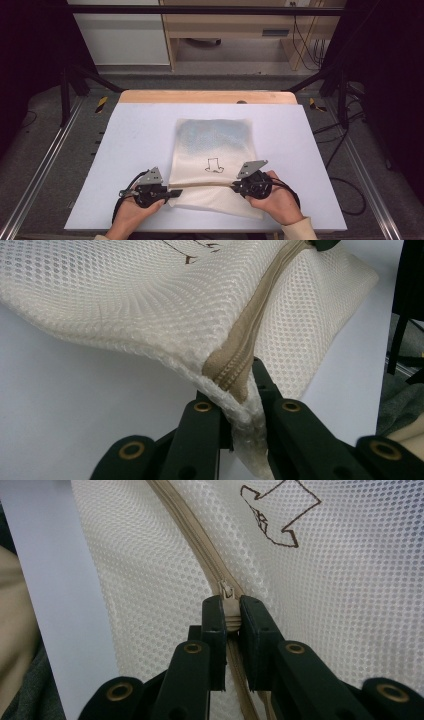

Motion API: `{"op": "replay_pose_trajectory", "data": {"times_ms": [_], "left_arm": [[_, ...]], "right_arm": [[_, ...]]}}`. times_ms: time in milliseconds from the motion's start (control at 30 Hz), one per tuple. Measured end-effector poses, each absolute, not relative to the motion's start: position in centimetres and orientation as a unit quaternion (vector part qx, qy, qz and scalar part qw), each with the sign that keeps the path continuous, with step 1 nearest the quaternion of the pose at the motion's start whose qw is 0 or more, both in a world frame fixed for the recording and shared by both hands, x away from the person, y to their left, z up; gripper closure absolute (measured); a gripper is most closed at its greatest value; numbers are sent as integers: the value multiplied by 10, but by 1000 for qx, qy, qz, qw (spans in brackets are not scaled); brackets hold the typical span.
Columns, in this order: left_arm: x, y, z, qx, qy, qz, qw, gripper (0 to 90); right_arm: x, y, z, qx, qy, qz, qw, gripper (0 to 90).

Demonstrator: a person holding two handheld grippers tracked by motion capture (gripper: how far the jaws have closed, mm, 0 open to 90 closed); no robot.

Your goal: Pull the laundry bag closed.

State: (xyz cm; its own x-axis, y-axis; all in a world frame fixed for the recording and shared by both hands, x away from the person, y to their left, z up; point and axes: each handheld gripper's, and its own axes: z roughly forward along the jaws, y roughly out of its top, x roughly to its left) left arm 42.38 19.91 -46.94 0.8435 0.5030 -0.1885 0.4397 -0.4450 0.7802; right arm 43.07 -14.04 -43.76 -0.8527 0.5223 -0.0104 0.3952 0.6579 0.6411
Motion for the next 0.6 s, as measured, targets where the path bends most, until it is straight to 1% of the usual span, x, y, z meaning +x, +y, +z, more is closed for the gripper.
{"op": "replay_pose_trajectory", "data": {"times_ms": [600], "left_arm": [[423, 199, -468, 850, 275, 41, 448, 849]], "right_arm": [[428, -157, -438, 272, 899, 327, 103, 819]]}}
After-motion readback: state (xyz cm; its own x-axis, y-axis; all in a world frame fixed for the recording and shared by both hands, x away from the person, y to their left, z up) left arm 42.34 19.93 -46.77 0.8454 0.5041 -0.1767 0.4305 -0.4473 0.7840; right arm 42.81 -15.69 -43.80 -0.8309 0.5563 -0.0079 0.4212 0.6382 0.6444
